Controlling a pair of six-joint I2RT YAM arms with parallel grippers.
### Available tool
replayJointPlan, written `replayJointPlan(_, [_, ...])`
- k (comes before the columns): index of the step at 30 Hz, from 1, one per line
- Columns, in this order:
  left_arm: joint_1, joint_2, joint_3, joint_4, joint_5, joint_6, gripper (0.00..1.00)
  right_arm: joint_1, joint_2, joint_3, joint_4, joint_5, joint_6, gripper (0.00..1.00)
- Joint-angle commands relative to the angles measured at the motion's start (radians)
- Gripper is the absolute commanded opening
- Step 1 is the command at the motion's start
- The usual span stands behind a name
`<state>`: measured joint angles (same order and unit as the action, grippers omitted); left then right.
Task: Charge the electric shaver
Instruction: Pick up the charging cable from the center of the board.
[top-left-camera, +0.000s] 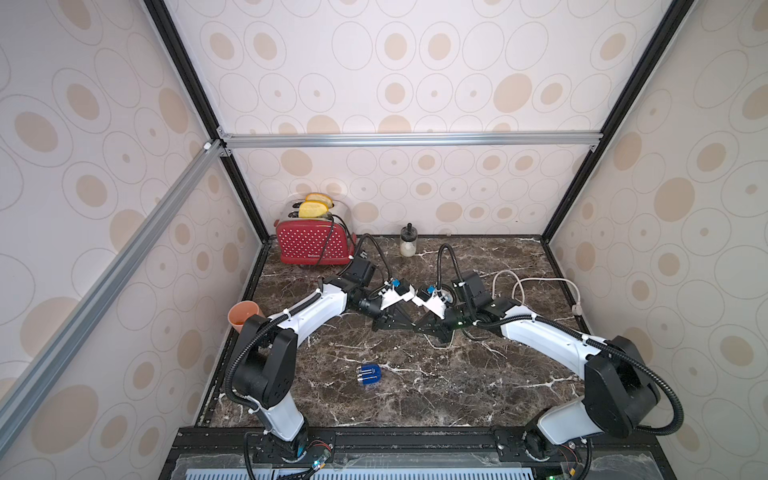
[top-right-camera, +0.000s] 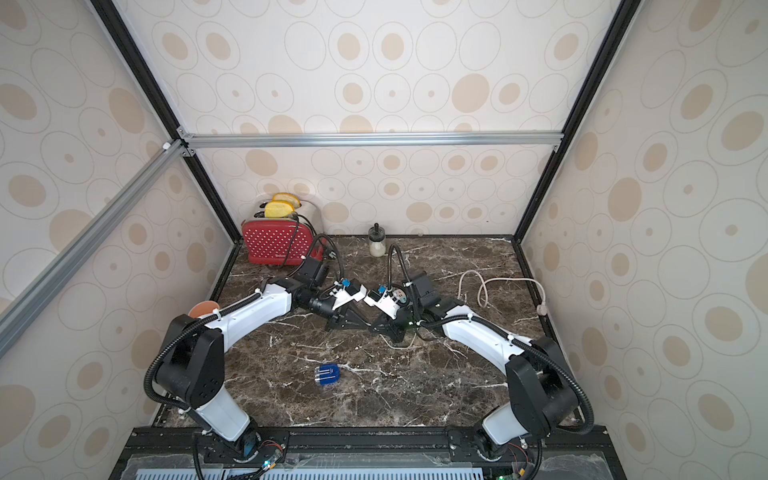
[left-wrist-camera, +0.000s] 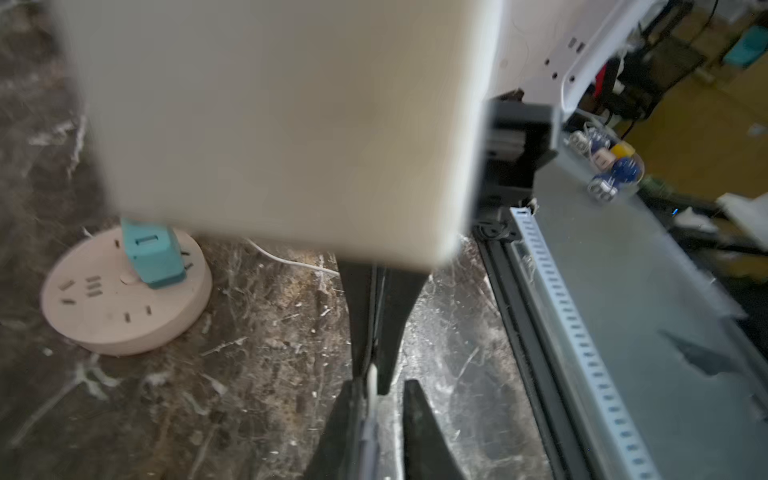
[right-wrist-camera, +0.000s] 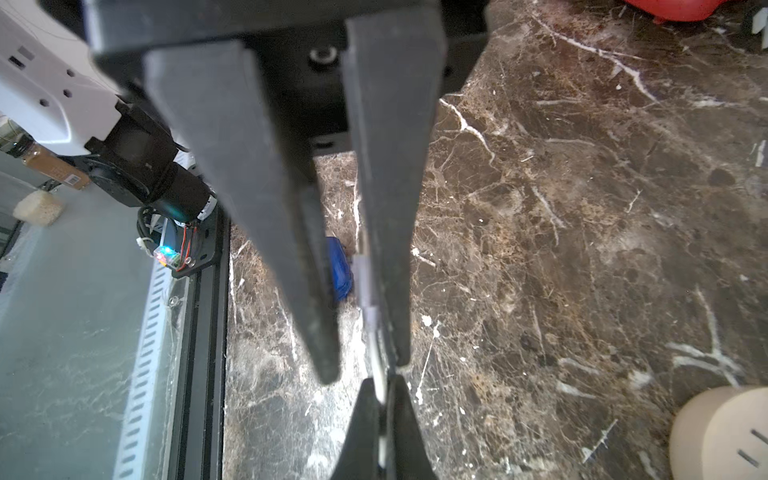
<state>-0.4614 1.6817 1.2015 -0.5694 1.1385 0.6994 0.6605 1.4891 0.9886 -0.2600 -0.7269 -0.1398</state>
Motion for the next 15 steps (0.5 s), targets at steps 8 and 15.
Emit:
replayJointPlan(8, [0.003, -0.078, -0.022, -0.053, -0.01, 0.057, 0.52, -0.007, 0.022, 0.082, -0.211, -0.036, -0.134, 0.0])
replayJointPlan(15, [0.012, -0.051, 0.007, -0.114, 0.023, 0.085, 0.46, -0.007, 0.018, 0.087, -0.236, -0.012, -0.147, 0.0])
